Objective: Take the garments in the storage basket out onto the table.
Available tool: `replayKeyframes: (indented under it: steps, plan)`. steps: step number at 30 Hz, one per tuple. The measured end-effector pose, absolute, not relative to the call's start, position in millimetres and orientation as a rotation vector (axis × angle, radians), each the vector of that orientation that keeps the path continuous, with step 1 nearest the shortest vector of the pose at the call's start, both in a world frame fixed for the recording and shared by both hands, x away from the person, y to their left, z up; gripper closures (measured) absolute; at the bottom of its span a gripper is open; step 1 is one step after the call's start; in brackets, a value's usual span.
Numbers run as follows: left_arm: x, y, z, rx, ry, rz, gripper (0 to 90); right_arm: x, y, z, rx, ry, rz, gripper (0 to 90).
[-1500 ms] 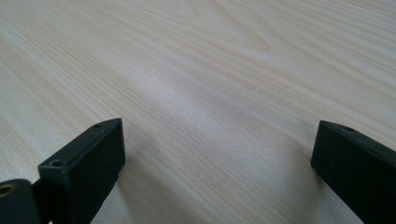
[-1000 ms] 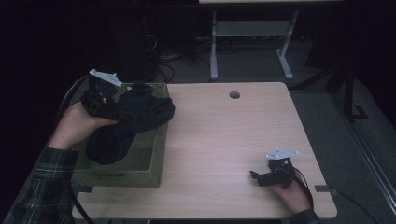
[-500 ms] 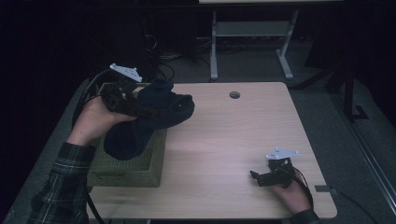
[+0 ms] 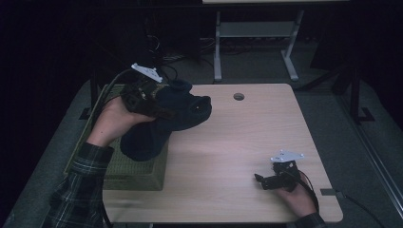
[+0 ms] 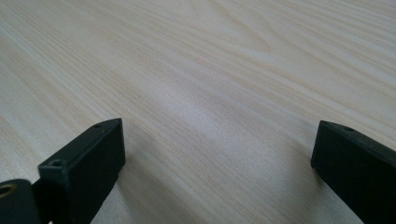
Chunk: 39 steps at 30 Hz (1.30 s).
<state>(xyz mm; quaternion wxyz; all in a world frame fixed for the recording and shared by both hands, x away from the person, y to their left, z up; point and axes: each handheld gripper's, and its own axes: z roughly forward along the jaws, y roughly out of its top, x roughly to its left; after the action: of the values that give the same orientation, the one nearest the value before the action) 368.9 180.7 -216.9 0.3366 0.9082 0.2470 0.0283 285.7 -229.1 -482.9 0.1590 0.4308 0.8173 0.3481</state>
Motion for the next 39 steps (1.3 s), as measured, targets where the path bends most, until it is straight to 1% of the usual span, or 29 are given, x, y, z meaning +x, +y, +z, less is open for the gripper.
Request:
replayKeyframes:
  steps: [11,20,39]
  plan:
    - [374,150,-224,2.363,0.62,0.059,71.6,286,-229,-483,1.232,2.337,0.995,2.6]
    - [377,123,-238,2.348,0.598,0.029,71.5,286,-229,-483,1.228,2.335,0.996,2.6]
    - [376,58,-286,2.35,0.58,-0.025,71.4,286,-229,-483,1.228,2.336,0.993,2.6]
